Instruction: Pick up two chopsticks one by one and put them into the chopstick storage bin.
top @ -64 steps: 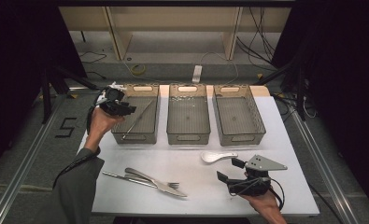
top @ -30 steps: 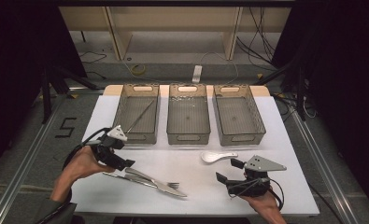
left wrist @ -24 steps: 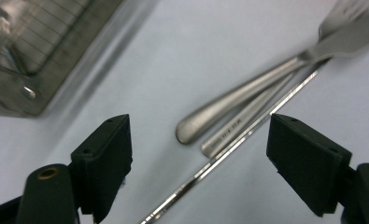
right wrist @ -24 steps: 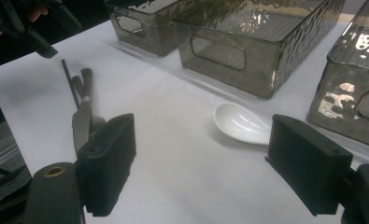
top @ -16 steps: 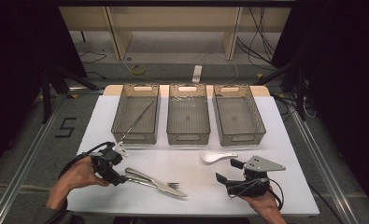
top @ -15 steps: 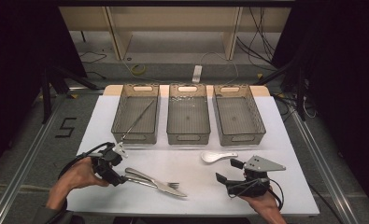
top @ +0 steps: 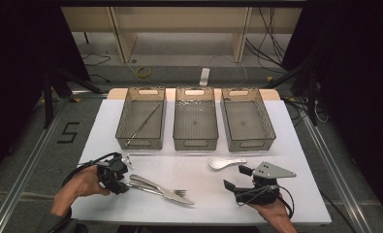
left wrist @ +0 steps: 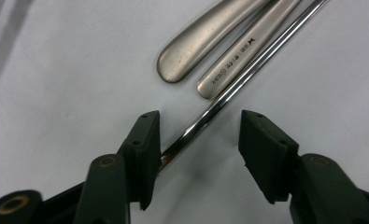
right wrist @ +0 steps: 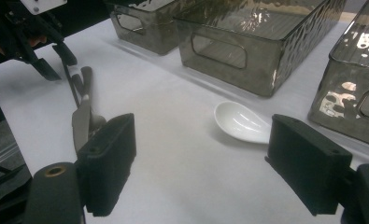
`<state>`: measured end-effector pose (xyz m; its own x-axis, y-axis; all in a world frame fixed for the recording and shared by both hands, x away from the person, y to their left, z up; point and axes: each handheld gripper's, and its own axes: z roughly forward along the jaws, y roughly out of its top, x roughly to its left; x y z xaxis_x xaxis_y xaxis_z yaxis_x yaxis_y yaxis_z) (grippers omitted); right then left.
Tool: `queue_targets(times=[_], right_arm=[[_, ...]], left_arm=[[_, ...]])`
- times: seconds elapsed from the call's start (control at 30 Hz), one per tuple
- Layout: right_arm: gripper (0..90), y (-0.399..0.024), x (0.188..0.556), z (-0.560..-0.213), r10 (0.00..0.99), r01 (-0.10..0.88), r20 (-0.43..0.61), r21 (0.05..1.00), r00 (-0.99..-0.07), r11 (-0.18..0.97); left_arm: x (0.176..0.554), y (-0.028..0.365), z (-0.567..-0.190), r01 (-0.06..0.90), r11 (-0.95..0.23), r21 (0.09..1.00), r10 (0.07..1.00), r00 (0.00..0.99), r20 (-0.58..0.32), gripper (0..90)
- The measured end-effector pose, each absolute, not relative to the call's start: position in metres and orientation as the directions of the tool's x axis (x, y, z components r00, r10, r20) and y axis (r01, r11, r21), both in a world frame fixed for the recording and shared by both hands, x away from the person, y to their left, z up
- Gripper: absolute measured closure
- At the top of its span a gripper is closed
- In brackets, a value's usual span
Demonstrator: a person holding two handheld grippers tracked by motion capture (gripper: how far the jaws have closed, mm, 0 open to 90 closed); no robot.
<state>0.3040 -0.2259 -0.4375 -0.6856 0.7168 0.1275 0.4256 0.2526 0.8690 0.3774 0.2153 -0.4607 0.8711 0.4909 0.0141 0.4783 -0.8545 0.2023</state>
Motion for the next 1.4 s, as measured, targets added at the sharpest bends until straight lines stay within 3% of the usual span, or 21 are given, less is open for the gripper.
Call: queue_targets(times=[0.17, 0.23, 0.57, 1.13, 1.4], right_arm=[[24.4, -0.226, 0.304, -0.438, 0.717, 0.427, 0.13, 0.869, -0.685, 0.251], [24.5, -0.226, 0.305, -0.438, 0.72, 0.434, 0.133, 0.865, -0.681, 0.25], [24.6, -0.227, 0.304, -0.438, 0.722, 0.431, 0.13, 0.867, -0.679, 0.249], [24.6, -0.226, 0.305, -0.438, 0.724, 0.437, 0.13, 0.862, -0.678, 0.255], [24.7, -0.226, 0.305, -0.439, 0.724, 0.438, 0.128, 0.861, -0.678, 0.258]], left_arm=[[0.381, 0.212, -0.463, 0.467, -0.865, 0.184, 0.476, 0.879, 0.004, 54.3], [0.379, 0.211, -0.462, 0.464, -0.867, 0.184, 0.472, 0.882, -0.002, 60.9], [0.364, 0.207, -0.46, 0.358, -0.927, 0.11, 0.36, 0.933, -0.003, 72.3], [0.343, 0.207, -0.461, 0.207, -0.972, 0.11, 0.2, 0.977, -0.069, 82.8], [0.336, 0.206, -0.457, 0.184, -0.974, 0.132, 0.174, 0.981, -0.083, 84.3]])
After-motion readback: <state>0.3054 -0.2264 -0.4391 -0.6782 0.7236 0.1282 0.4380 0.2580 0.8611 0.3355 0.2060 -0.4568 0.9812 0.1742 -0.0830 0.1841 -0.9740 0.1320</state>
